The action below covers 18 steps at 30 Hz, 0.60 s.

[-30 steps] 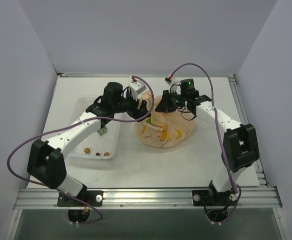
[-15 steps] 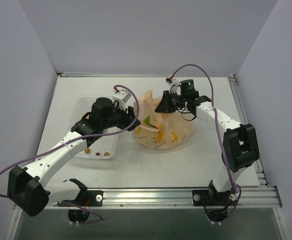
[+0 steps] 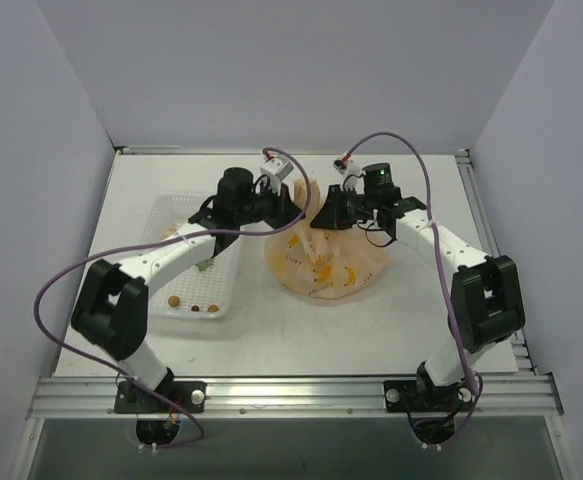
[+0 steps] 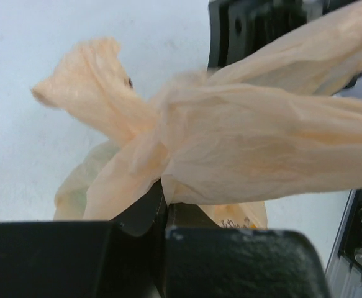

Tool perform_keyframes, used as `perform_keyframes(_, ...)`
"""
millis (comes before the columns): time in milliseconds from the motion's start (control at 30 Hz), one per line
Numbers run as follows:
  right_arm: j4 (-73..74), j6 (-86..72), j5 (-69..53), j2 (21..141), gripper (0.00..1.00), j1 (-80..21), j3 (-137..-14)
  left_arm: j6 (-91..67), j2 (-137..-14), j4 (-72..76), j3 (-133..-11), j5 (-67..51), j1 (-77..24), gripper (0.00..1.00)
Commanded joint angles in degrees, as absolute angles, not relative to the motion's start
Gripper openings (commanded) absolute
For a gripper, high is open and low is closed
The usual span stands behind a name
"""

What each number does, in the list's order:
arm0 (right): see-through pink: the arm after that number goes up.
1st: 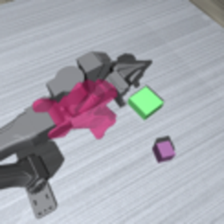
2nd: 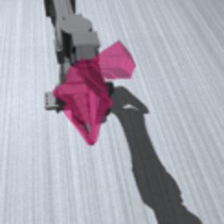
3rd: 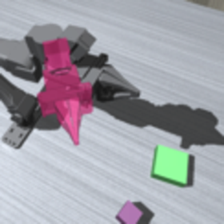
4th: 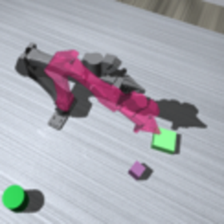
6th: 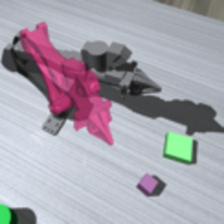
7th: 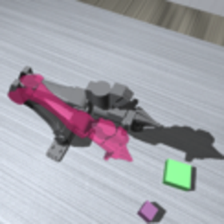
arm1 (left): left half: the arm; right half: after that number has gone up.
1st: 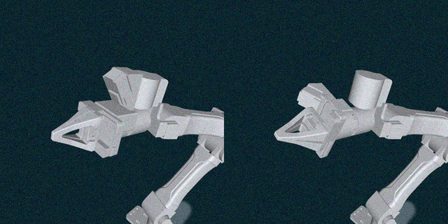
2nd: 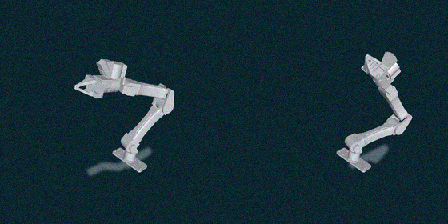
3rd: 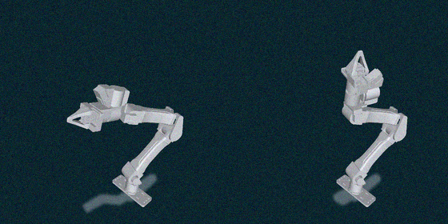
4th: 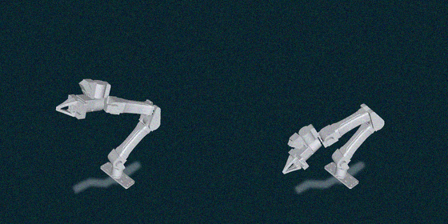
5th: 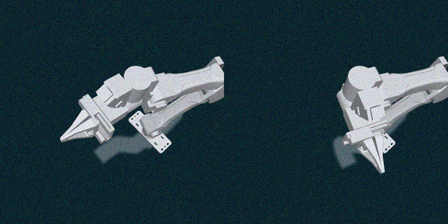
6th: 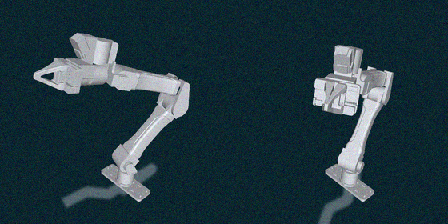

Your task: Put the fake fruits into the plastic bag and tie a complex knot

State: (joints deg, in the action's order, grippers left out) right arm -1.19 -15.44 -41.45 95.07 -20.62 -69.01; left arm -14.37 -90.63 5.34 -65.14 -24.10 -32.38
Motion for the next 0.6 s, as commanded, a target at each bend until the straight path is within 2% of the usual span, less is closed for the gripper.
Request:
perform_keyframes(0, -4.2, -16.7, -43.8, 91.1, 0.0, -20.5, -67.2, -12.0, -96.8, 18.5, -73.7, -35.6, -31.6, 0.0)
perform_keyframes(133, -5.3, -17.8, -43.0, 91.5, 0.0, -20.3, -67.7, -12.9, -102.7, 20.0, -80.5, -39.8, -32.3, 0.0)
perform_keyframes(233, -5.9, -18.7, -43.2, 92.6, 0.0, -19.7, -68.7, -13.3, -103.9, 19.2, -81.0, -41.0, -32.3, 0.01)
perform_keyframes(267, -6.0, -18.9, -43.3, 93.1, 0.0, -19.5, -69.0, -12.9, -103.5, 18.6, -79.6, -40.7, -32.2, 0.14)
perform_keyframes(333, -6.2, -18.9, -43.5, 93.3, 0.0, -19.2, -69.6, -12.1, -100.7, 16.1, -77.9, -39.7, -32.2, 0.28)
perform_keyframes(367, -6.2, -19.1, -43.7, 93.8, 0.0, -19.2, -69.9, -11.3, -98.8, 15.2, -76.9, -39.3, -32.2, 0.44)
perform_keyframes(467, -6.3, -19.4, -44.3, 94.5, 0.0, -18.9, -70.4, -10.5, -95.6, 12.5, -73.9, -37.8, -32.2, 0.6)
perform_keyframes(567, -6.8, -20.3, -44.4, 95.0, 0.0, -18.9, -70.6, -10.5, -94.5, 11.0, -72.4, -37.3, -32.2, 0.67)
